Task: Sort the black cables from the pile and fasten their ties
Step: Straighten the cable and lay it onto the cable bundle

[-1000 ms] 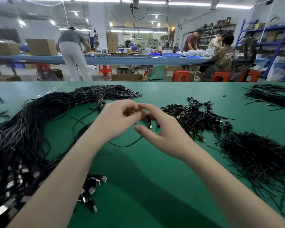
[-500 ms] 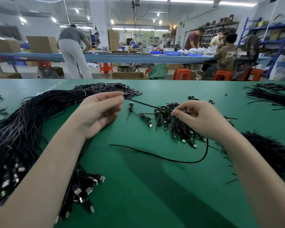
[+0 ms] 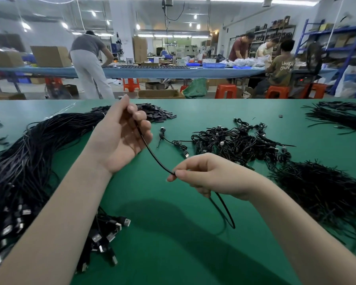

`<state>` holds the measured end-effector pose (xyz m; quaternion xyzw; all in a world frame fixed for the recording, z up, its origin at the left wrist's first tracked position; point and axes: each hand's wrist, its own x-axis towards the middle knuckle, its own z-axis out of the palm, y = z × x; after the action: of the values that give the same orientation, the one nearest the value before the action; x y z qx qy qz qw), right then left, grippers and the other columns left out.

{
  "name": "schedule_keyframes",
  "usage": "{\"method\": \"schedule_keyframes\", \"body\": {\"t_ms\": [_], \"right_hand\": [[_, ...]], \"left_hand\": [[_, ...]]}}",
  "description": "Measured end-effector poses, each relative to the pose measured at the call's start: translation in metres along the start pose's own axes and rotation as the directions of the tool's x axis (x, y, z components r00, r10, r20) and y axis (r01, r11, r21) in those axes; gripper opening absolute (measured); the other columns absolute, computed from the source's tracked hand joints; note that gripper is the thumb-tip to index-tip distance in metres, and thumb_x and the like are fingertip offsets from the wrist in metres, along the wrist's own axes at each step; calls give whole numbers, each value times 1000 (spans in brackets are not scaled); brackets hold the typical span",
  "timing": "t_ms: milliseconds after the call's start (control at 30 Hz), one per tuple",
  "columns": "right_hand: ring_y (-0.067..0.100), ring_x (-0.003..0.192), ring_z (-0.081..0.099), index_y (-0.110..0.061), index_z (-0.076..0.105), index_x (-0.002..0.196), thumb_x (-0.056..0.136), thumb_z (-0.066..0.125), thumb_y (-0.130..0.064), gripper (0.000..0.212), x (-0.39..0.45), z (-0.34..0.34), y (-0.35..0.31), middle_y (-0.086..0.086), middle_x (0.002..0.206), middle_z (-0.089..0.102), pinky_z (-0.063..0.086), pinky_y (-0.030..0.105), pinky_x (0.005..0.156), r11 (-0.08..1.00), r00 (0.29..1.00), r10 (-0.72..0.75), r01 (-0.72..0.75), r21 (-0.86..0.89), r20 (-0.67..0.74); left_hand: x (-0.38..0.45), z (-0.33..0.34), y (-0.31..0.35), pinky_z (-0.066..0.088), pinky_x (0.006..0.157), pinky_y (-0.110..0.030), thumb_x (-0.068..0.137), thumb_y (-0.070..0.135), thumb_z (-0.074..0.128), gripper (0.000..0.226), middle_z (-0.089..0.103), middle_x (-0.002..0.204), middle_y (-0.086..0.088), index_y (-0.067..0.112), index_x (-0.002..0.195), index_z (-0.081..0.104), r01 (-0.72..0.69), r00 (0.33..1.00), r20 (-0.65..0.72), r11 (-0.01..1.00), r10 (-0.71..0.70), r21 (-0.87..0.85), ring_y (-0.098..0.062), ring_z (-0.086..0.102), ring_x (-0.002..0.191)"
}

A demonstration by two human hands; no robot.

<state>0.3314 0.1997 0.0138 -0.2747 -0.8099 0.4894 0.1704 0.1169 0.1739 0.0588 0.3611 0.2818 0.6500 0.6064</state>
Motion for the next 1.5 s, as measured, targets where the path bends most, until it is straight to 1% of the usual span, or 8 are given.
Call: {"method": "schedule_keyframes", "body": {"t_ms": [167,333,567,767,900,1033,1233,1500], "right_hand": [[12,47,38,-17,67,70,86,63,-48,35,1,-11,6,-10,48,40,40,26,49,980,939,180,-196,-23,-294],[11,43,33,-24,67,67,95,52,-41,36,-6,-18,-16,-11,48,38,33,23,42,994,871,62,-11,108,-487],[10,47,21,-17,64,96,104,37,-23,28,-4,6,-27,-8,54,27,21,24,48,930,923,-35,171,326,-383],[10,43,17,-16,66,89,103,41,-29,31,-3,-7,-26,-8,52,26,16,22,44,815,861,59,251,523,-506],[10,44,18,-19,66,81,103,39,-31,36,-7,-7,-30,-8,52,26,17,23,44,857,850,35,245,453,-526],[9,44,20,-17,62,84,105,34,-27,36,-4,12,-37,-7,52,30,15,24,45,869,834,-46,304,389,-550],[11,44,18,-15,57,85,104,35,-27,31,-8,-2,-40,-6,53,27,18,23,44,675,801,77,396,622,-594],[11,45,17,-17,57,87,103,36,-28,29,-6,-9,-32,-6,54,26,19,23,43,638,785,186,361,680,-591]], "left_hand": [[-15,2,6,31,48,-25,95,36,44,41,46,44,9,18,64,62,211,751,594,957,-288,197,-9,42,37],[-8,7,-26,48,62,-21,93,46,41,39,76,93,2,24,101,73,29,838,211,428,-503,903,-13,71,77],[-5,12,-21,56,70,-20,93,47,38,44,75,93,-6,20,85,72,-147,983,177,770,45,621,-14,71,88],[-10,11,-26,42,54,-24,91,59,37,55,71,66,-6,26,58,65,-171,954,278,559,-110,811,-17,65,59],[-6,15,-35,49,81,-29,99,52,27,52,76,95,4,30,92,74,-139,952,258,524,-162,840,-10,70,91],[-1,18,-38,50,86,-22,100,46,28,51,75,96,8,27,89,75,-168,983,183,565,30,808,-3,68,96],[-11,20,-31,34,50,-26,92,58,33,57,37,38,7,25,46,41,-153,949,313,795,-48,586,-14,37,37],[-17,30,-29,19,53,-28,89,28,37,35,20,56,3,21,55,40,-70,908,414,949,-67,308,-14,19,52]]}}
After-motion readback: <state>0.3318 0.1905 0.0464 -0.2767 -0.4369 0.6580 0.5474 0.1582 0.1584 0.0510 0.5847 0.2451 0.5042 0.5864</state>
